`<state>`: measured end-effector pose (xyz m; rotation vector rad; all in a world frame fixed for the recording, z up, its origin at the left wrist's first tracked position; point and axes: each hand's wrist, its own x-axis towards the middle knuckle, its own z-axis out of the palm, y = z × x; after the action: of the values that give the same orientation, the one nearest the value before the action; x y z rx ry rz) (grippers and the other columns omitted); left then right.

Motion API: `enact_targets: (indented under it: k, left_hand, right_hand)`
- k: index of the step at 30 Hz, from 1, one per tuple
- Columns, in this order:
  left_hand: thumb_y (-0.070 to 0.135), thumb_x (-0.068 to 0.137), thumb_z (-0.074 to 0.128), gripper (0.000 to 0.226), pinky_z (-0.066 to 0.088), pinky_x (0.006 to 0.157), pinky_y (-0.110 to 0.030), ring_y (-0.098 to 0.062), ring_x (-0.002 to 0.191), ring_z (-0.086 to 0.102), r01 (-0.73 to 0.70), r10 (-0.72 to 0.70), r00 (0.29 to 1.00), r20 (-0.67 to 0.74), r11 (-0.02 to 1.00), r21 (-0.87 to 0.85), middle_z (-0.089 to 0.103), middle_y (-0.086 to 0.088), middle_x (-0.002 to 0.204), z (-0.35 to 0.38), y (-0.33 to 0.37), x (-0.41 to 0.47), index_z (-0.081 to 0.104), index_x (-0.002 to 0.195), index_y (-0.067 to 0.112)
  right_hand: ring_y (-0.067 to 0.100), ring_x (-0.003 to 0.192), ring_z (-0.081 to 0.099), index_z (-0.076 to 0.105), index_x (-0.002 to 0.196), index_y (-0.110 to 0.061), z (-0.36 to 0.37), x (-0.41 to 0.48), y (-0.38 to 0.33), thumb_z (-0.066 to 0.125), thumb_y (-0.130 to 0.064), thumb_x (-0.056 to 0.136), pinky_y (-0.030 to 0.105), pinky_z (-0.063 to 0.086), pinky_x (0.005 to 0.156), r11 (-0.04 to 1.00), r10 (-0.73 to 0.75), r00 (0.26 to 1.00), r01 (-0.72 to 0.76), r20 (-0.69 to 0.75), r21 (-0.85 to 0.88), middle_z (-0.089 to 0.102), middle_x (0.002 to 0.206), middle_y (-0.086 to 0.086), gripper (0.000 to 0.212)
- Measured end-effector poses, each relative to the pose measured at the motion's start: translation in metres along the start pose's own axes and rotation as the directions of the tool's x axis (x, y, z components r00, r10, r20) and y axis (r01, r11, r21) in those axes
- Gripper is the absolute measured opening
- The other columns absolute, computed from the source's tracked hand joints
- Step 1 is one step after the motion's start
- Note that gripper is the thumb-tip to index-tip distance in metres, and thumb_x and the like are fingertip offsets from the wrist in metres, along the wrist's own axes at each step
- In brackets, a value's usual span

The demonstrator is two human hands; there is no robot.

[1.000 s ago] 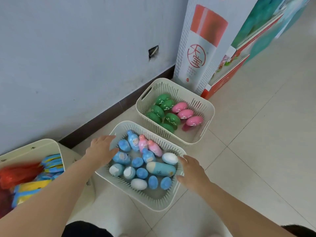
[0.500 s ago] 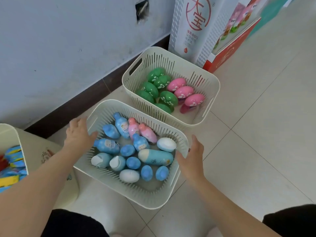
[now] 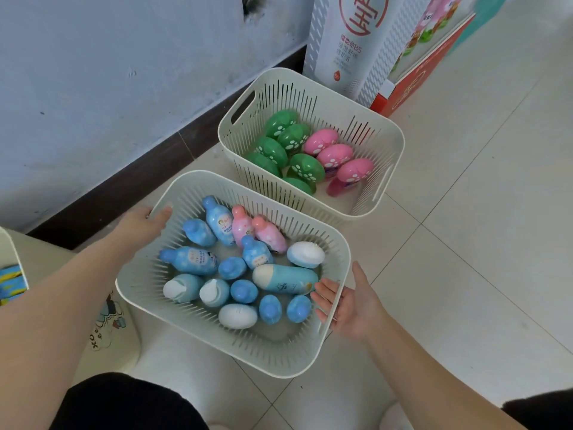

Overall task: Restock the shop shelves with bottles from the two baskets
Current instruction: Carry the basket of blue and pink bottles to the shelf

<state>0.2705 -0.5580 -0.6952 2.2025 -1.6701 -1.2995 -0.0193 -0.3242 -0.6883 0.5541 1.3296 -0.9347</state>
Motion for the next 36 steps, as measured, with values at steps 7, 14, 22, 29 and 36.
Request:
enact_targets:
  k: [7, 14, 22, 29, 36]
  left_hand:
    - [0.052, 0.091, 0.045, 0.058, 0.041, 0.089, -0.039, -0.033, 0.092, 0.058, 0.072, -0.073, 0.997, 0.031, 0.997, 0.035, 0.059, -0.015, 0.093, 0.01, -0.005, 0.001, 0.052, 0.121, 0.002]
    - [0.052, 0.093, 0.038, 0.052, 0.033, 0.057, -0.027, -0.021, 0.06, 0.045, 0.175, -0.179, 0.972, 0.153, 0.984, 0.039, 0.048, -0.01, 0.07, 0.01, -0.01, -0.022, 0.055, 0.093, 0.002]
    - [0.045, 0.094, 0.044, 0.043, 0.03, 0.042, -0.023, -0.017, 0.043, 0.036, 0.236, -0.178, 0.935, 0.307, 0.958, -0.165, 0.035, -0.006, 0.055, 0.039, -0.012, -0.054, 0.042, 0.071, 0.009]
    - [0.045, 0.091, 0.051, 0.041, 0.052, 0.053, -0.027, -0.016, 0.046, 0.058, 0.332, -0.184, 0.891, 0.416, 0.888, -0.317, 0.057, -0.005, 0.054, 0.067, -0.02, -0.066, 0.051, 0.069, 0.01]
    - [0.046, 0.095, 0.043, 0.04, 0.055, 0.052, -0.02, -0.01, 0.051, 0.067, 0.343, -0.193, 0.896, 0.4, 0.873, -0.347, 0.07, 0.0, 0.058, 0.076, -0.021, -0.076, 0.059, 0.087, 0.01]
  right_hand:
    - [0.022, 0.097, 0.064, 0.063, 0.101, -0.004, 0.0, 0.005, 0.013, 0.044, -0.063, 0.087, 0.032, 0.048, 0.085, 0.984, -0.102, 0.991, 0.088, 0.089, 0.154, 0.074, 0.088, 0.009, 0.064]
    - [0.013, 0.056, 0.068, 0.064, 0.087, -0.007, -0.009, 0.012, 0.006, 0.051, -0.068, 0.079, 0.021, 0.052, 0.061, 0.985, -0.109, 0.994, 0.105, 0.024, 0.137, 0.072, 0.068, 0.004, 0.063]
    - [0.008, 0.031, 0.04, 0.05, 0.061, -0.018, -0.054, 0.008, -0.01, 0.055, -0.077, 0.068, 0.012, 0.034, 0.034, 0.99, -0.134, 0.976, 0.138, -0.174, 0.011, 0.052, 0.045, -0.004, 0.06]
    - [0.008, 0.03, 0.036, 0.048, 0.059, -0.018, -0.081, -0.003, -0.027, 0.053, -0.078, 0.069, 0.011, 0.032, 0.035, 0.985, -0.165, 0.962, 0.15, -0.217, -0.082, 0.051, 0.043, -0.004, 0.061]
    - [0.008, 0.032, 0.041, 0.053, 0.063, -0.016, -0.082, -0.008, -0.028, 0.055, -0.076, 0.069, 0.014, 0.036, 0.037, 0.981, -0.189, 0.95, 0.173, -0.247, -0.084, 0.056, 0.047, -0.003, 0.06]
